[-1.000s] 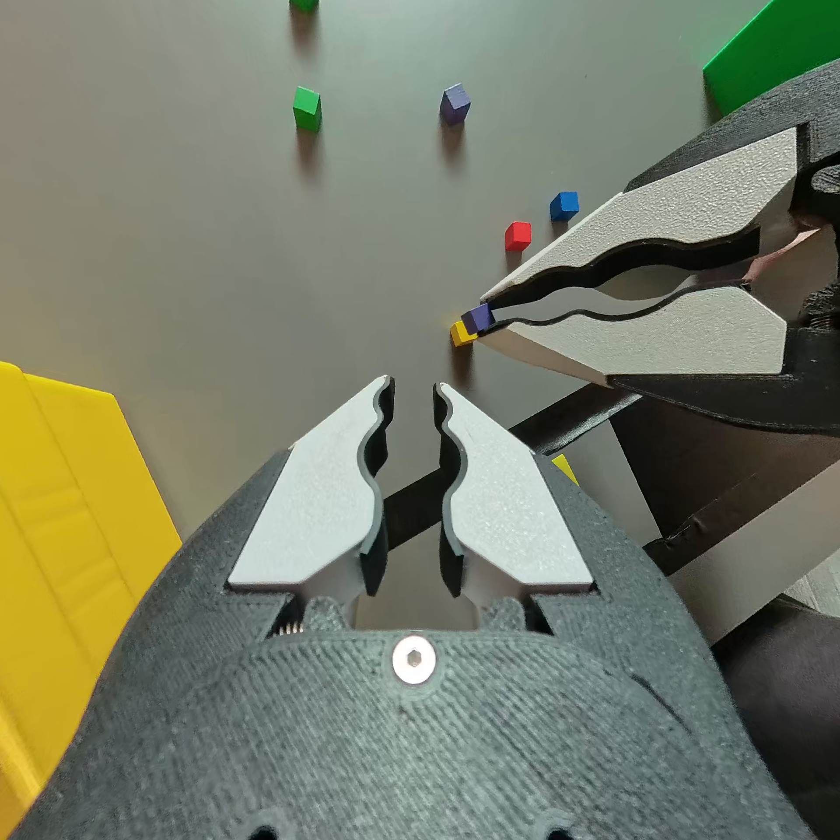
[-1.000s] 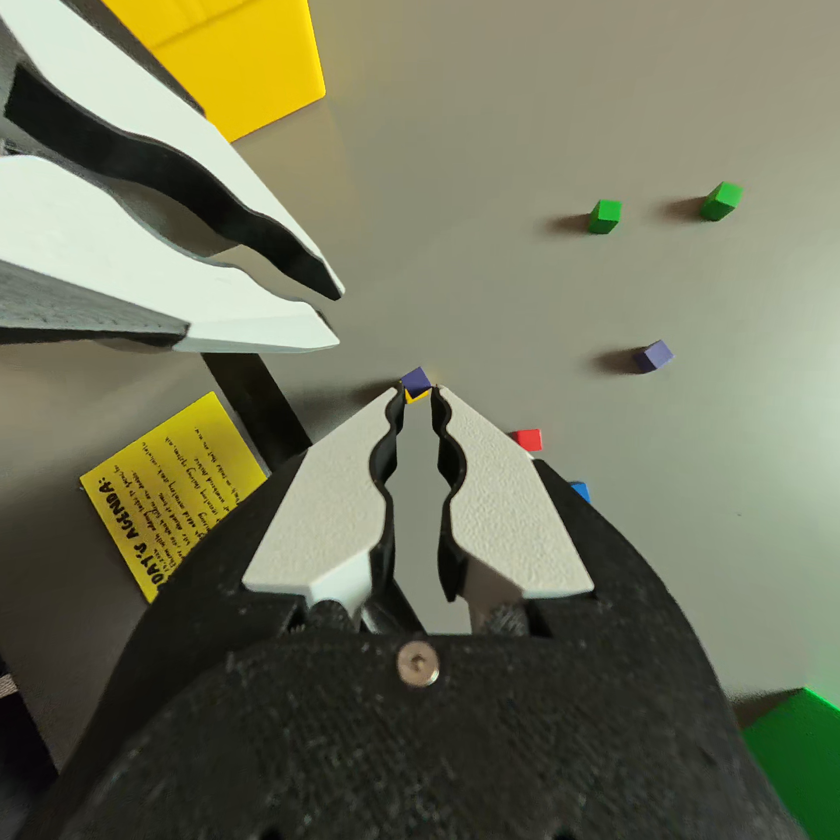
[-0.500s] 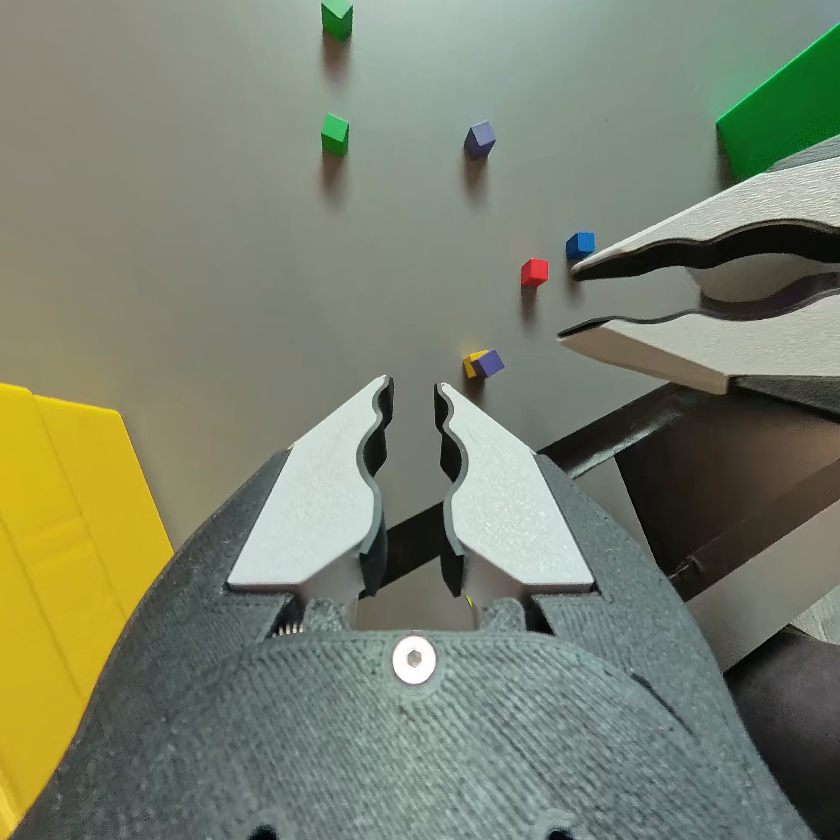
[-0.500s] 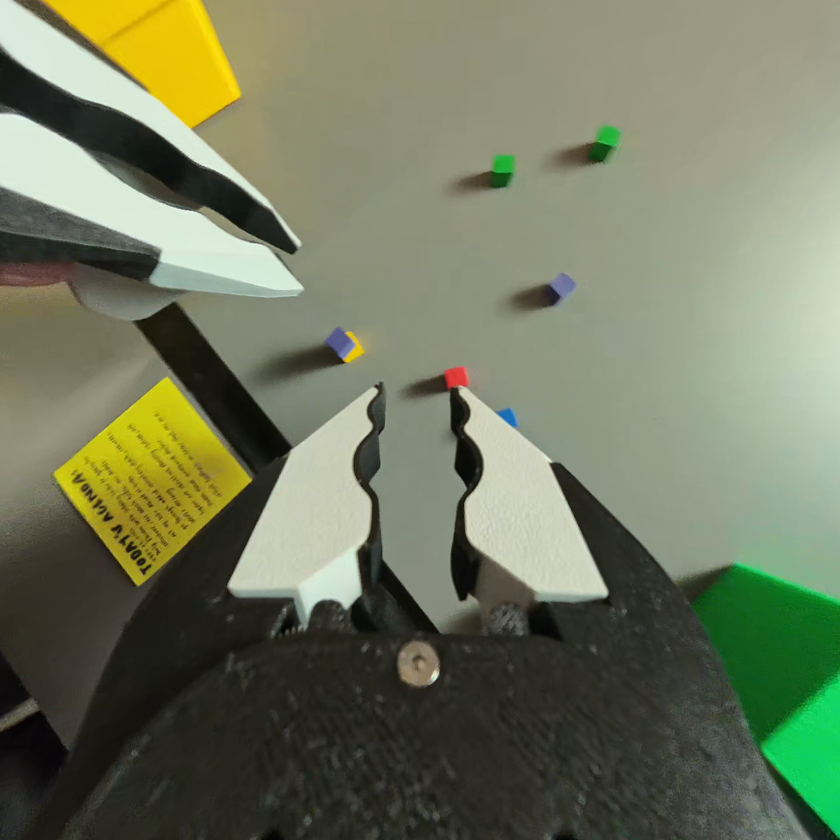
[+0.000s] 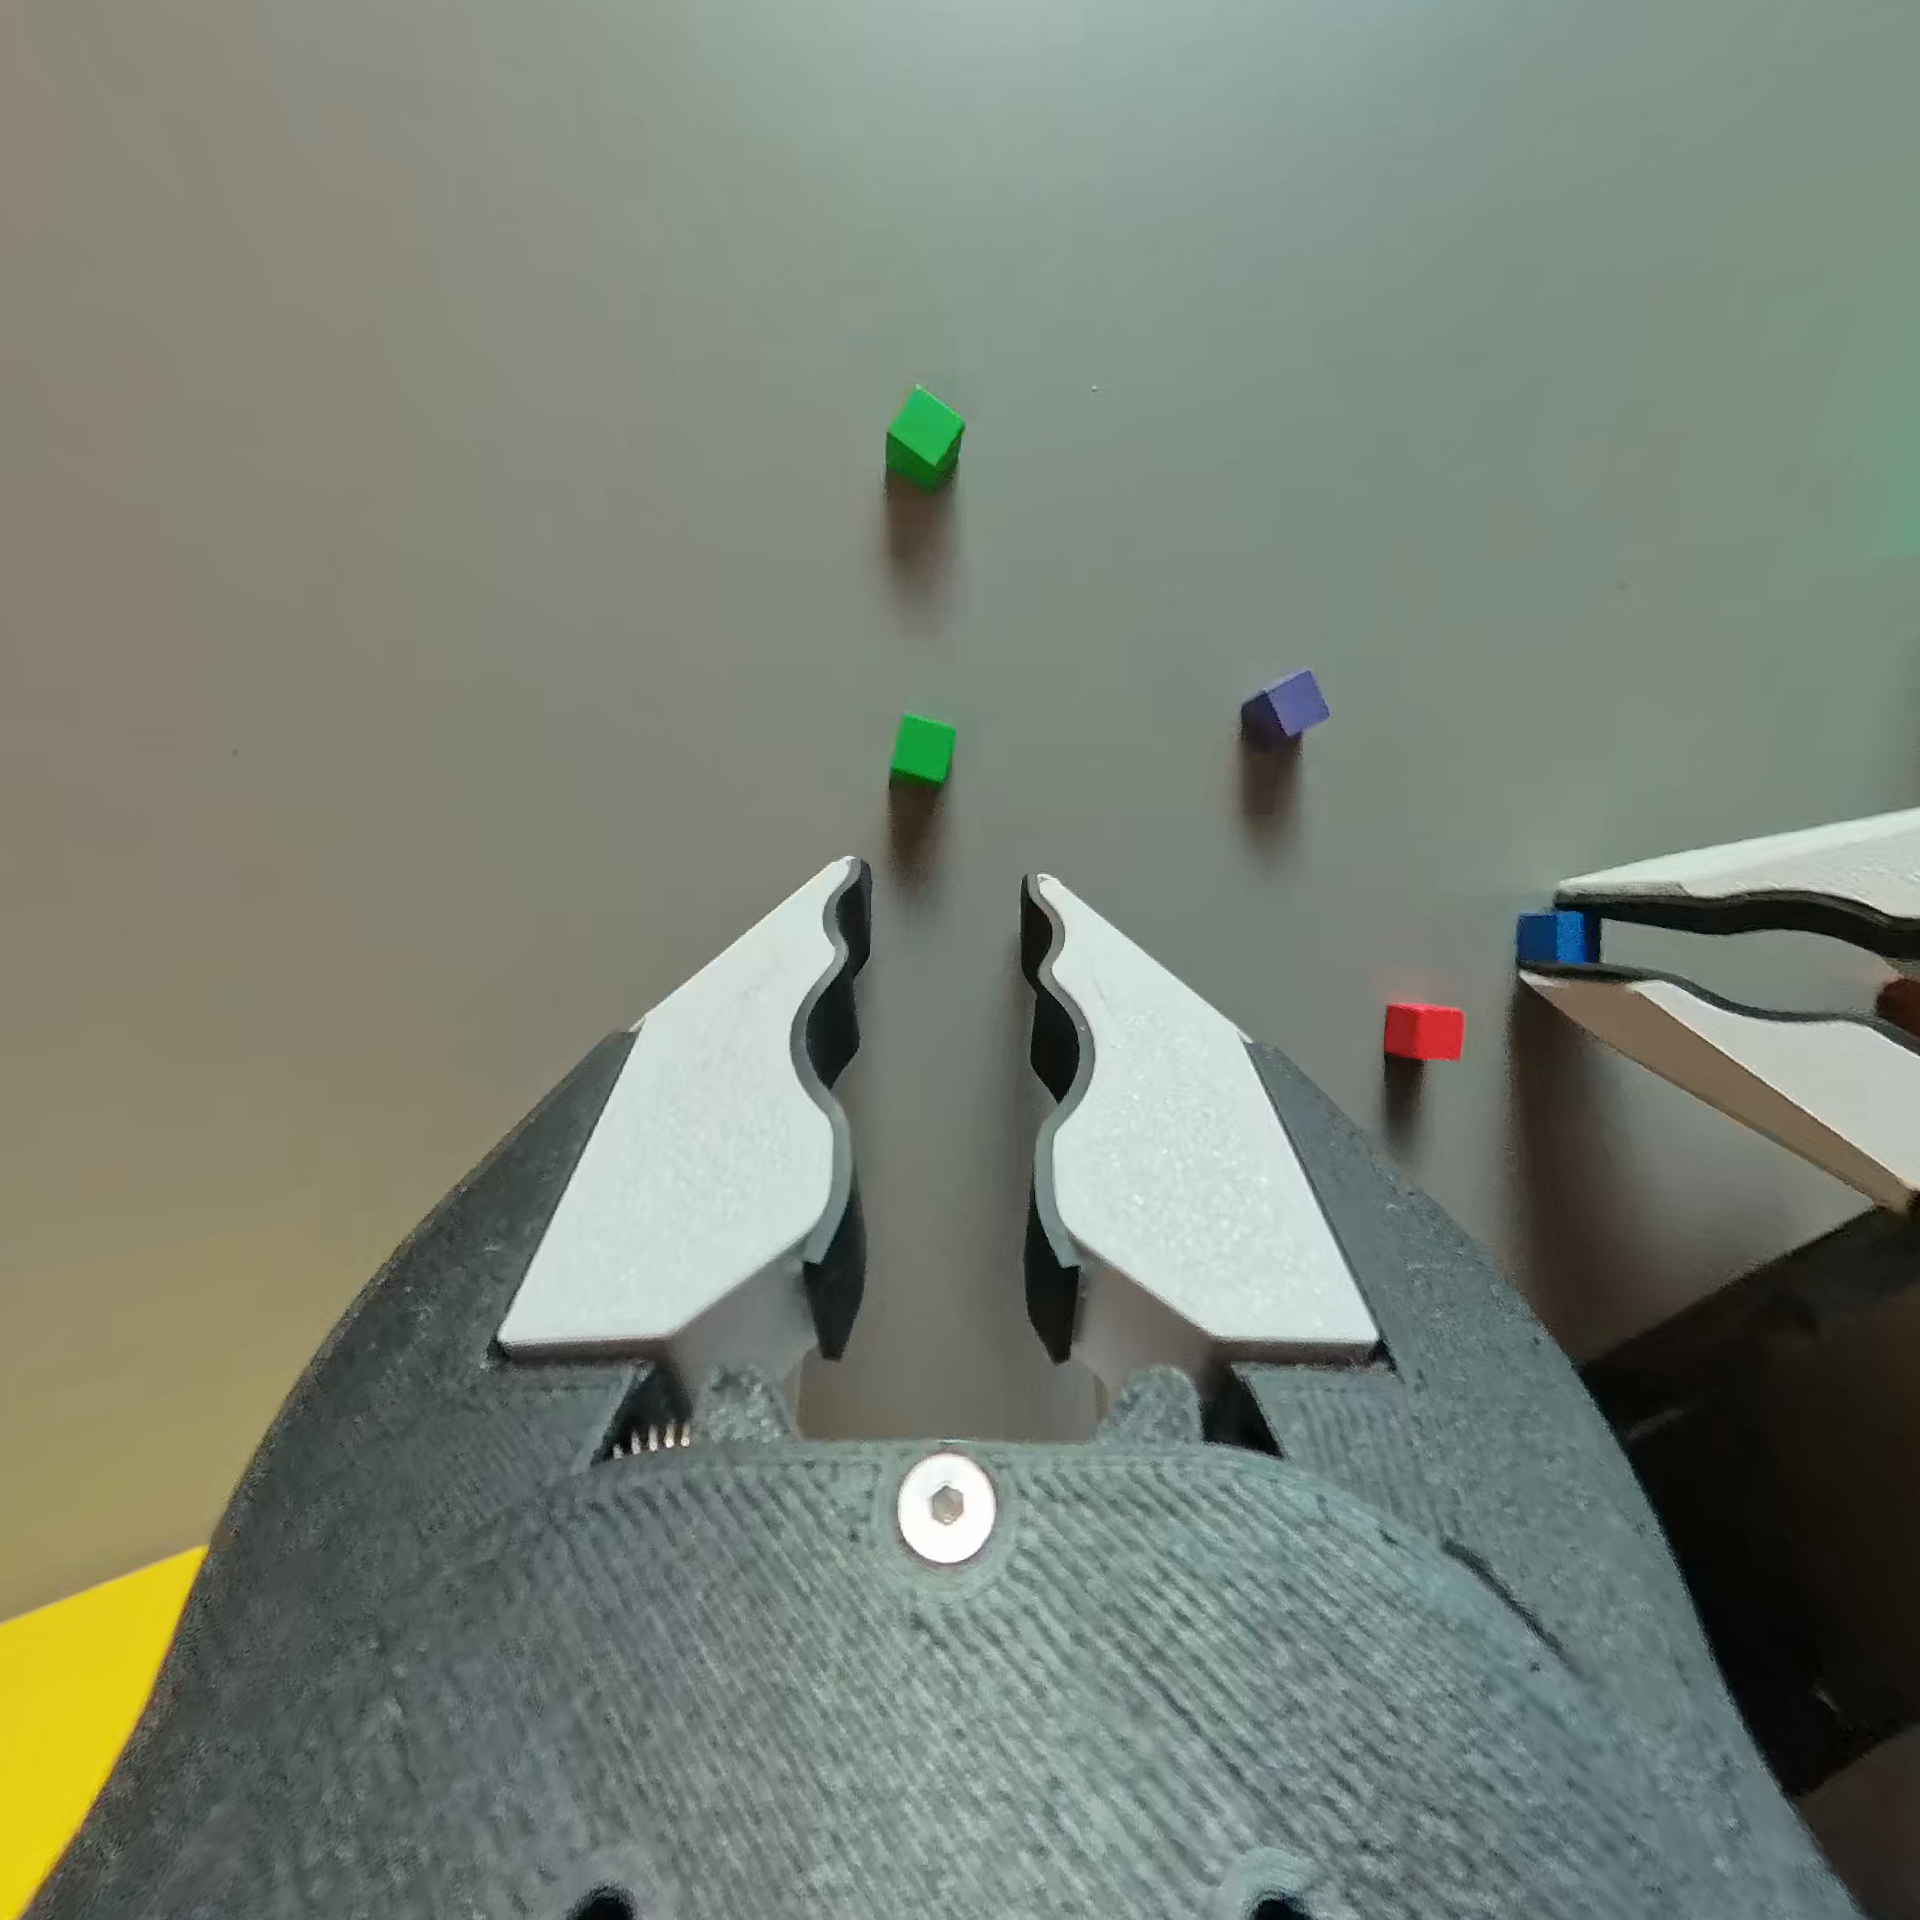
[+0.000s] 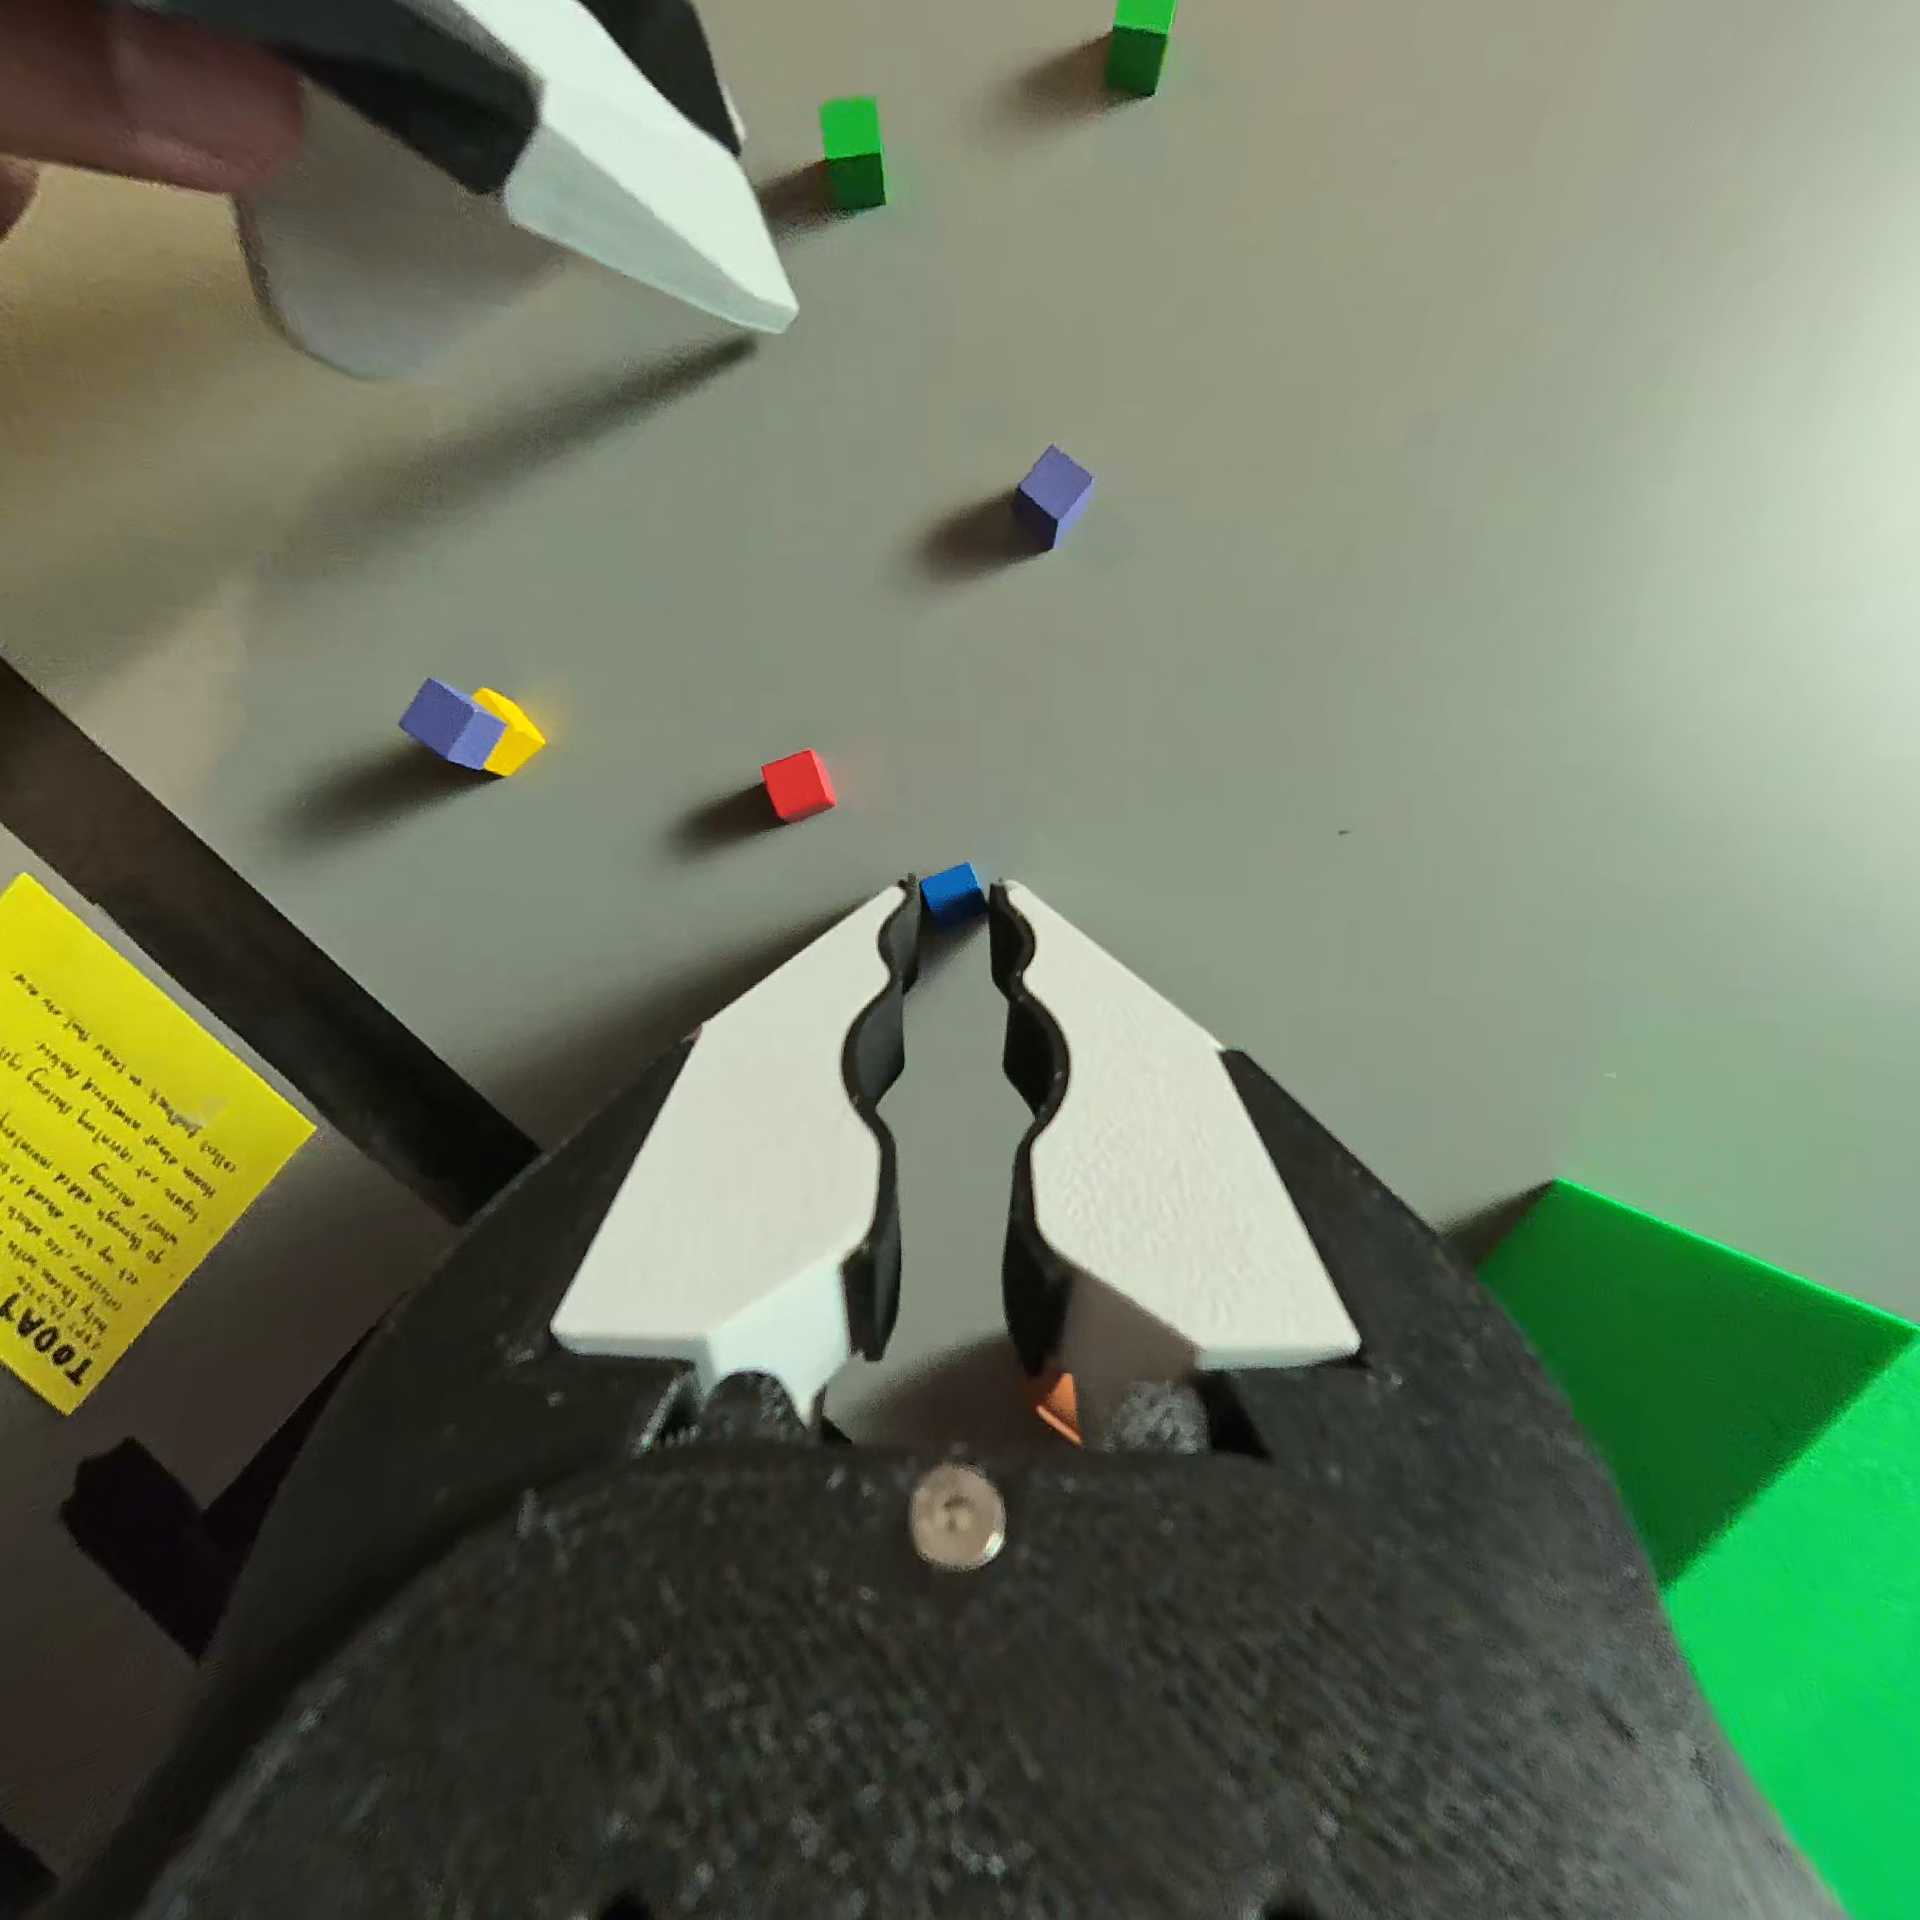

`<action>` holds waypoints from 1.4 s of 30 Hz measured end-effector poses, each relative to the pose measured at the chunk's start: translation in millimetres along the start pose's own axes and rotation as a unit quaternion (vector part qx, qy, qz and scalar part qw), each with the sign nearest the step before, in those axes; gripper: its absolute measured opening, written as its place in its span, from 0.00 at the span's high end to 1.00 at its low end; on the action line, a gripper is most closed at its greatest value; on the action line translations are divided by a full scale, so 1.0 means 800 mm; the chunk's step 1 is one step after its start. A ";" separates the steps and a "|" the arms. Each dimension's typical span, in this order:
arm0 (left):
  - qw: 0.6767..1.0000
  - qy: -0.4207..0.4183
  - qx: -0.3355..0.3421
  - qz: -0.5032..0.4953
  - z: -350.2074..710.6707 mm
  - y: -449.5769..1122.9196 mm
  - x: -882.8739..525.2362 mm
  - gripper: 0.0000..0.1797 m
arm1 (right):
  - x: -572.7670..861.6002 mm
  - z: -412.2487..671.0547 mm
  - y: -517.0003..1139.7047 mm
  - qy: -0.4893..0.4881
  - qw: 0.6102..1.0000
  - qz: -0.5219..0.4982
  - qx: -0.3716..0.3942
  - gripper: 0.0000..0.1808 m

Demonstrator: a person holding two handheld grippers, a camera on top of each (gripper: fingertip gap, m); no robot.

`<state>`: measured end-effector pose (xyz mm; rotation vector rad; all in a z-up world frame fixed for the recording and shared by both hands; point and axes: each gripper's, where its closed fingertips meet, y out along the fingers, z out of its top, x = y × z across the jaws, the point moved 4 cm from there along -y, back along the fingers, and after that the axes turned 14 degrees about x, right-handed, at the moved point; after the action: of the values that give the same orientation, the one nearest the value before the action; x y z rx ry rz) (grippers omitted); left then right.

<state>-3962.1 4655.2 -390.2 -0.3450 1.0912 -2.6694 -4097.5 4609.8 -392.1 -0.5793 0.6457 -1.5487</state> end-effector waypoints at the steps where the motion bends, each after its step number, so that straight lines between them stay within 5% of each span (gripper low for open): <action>1: 1.000 0.005 0.000 0.003 0.004 0.006 -0.002 0.87 | 0.001 0.000 -0.002 0.001 1.000 0.001 0.001 0.94; 7: 0.999 0.041 0.008 0.010 0.020 0.021 -0.006 0.96 | 0.003 -0.003 -0.016 0.014 1.000 0.007 0.019 0.94; 42: 0.991 0.018 0.097 -0.095 -0.017 -0.160 0.046 0.96 | -0.084 0.055 -0.068 0.060 0.995 -0.018 0.074 0.95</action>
<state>-4017.3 4742.1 -304.2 -0.3818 0.8344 -2.9313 -4100.4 4676.8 -321.6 -0.3916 0.6075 -1.6590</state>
